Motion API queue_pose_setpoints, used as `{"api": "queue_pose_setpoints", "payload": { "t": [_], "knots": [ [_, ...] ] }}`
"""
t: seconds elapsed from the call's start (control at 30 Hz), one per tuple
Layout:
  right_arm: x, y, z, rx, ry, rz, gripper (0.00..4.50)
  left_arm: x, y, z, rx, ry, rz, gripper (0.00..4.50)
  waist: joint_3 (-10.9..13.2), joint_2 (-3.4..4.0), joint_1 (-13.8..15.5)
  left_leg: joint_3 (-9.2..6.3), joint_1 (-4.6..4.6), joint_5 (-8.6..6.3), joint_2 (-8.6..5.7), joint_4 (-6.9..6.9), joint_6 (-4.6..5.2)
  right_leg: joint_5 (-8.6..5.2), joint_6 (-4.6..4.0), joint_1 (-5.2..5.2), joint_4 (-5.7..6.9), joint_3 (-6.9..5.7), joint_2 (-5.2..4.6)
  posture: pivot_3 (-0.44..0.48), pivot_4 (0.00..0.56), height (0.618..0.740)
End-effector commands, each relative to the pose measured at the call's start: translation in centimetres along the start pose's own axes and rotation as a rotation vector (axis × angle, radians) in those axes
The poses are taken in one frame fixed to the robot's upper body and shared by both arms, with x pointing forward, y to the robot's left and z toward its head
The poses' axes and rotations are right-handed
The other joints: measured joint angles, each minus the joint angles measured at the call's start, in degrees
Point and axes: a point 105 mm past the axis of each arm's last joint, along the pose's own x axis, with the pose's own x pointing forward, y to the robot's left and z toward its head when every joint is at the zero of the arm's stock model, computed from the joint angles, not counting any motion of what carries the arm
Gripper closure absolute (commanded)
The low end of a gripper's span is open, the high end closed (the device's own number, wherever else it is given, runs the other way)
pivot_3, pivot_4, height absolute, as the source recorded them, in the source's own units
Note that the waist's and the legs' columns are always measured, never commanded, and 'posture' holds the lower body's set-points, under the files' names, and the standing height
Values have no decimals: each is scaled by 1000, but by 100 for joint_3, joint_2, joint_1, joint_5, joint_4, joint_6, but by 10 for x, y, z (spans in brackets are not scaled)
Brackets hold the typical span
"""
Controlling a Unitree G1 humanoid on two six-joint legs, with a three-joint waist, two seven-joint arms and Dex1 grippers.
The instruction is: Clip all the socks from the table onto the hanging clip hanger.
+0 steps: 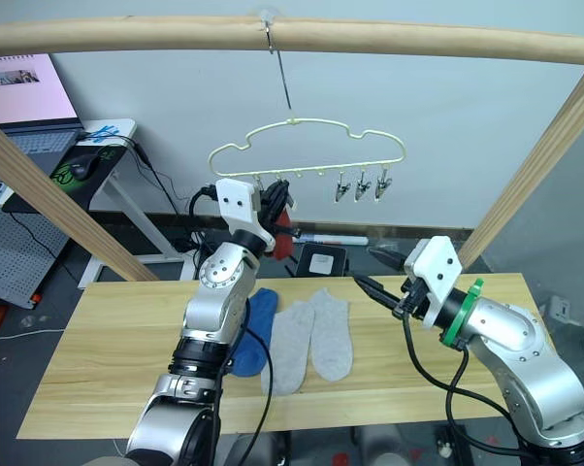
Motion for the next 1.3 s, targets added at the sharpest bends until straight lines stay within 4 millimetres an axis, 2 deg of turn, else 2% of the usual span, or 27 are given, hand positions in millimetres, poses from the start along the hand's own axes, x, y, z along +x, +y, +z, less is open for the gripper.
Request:
{"api": "queue_pose_setpoints", "payload": {
  "t": [0.03, 0.2, 0.23, 0.47, 0.7, 1.0, 1.17, 1.2, 1.23, 1.3],
  "knots": [
    [12, 7, -18, -10, 70, -20, 1691, -3, 1, 13, 13, -28, -23, 4500, 1, 1, 0, -1, 1, 0, 1, 0, 0, 0, 0, 1, 0, -1, 1, -150, 220, 740],
    [39, 11, -53, 31, 195, -116, 47, -6, 3, 20, 7, -24, -64, 4500, 6, 5, 0, -2, 3, 0, 7, 2, 0, 2, -4, 1, 3, 1, 9, -140, 236, 740],
    [46, 11, -60, 40, 212, -135, 19, -6, 4, 22, 5, -24, -74, 4500, 6, 4, -5, -3, 2, 0, 10, 5, 0, 3, -5, 1, 3, 1, 12, -139, 240, 740],
    [85, 13, -96, 138, 290, -232, 19, -11, 10, 30, 3, -4, -117, 4500, 17, 12, -1, -5, 2, 0, 18, 4, 0, 6, -10, -2, 1, 1, 19, -130, 260, 740],
    [115, 21, -119, 188, 327, -245, 19, -14, 13, 33, 11, 11, -137, 4500, 36, 19, 0, -4, 1, 0, 18, -1, 0, 6, -11, -6, -1, 1, 18, -109, 273, 740],
    [113, 15, -140, 144, 374, -310, 19, -16, 16, 34, 20, 23, -138, 4500, 61, 26, 5, -7, 1, 0, 18, -15, 0, 6, -11, -10, -4, 2, 15, -96, 274, 740],
    [113, 24, -143, 136, 380, -251, 19, -17, 17, 33, 22, 29, -137, 4500, 71, 29, 5, -6, 1, 0, 18, -16, 0, 6, -11, -11, -4, 2, 15, -98, 274, 740],
    [114, 26, -143, 137, 383, -240, 369, -17, 17, 33, 22, 30, -137, 4500, 72, 29, 5, -6, 1, 0, 18, -17, 0, 6, -11, -11, -4, 2, 15, -98, 274, 740],
    [115, 27, -143, 137, 386, -233, 533, -17, 18, 33, 23, 31, -136, 4500, 76, 29, 5, -6, 1, 0, 18, -17, 0, 6, -11, -11, -4, 2, 15, -98, 274, 740],
    [116, 30, -146, 139, 401, -220, 1258, -17, 18, 32, 23, 32, -136, 4500, 82, 29, 5, -7, 1, 0, 18, -18, 0, 6, -11, -11, -4, 2, 15, -98, 274, 740]
  ]
}}
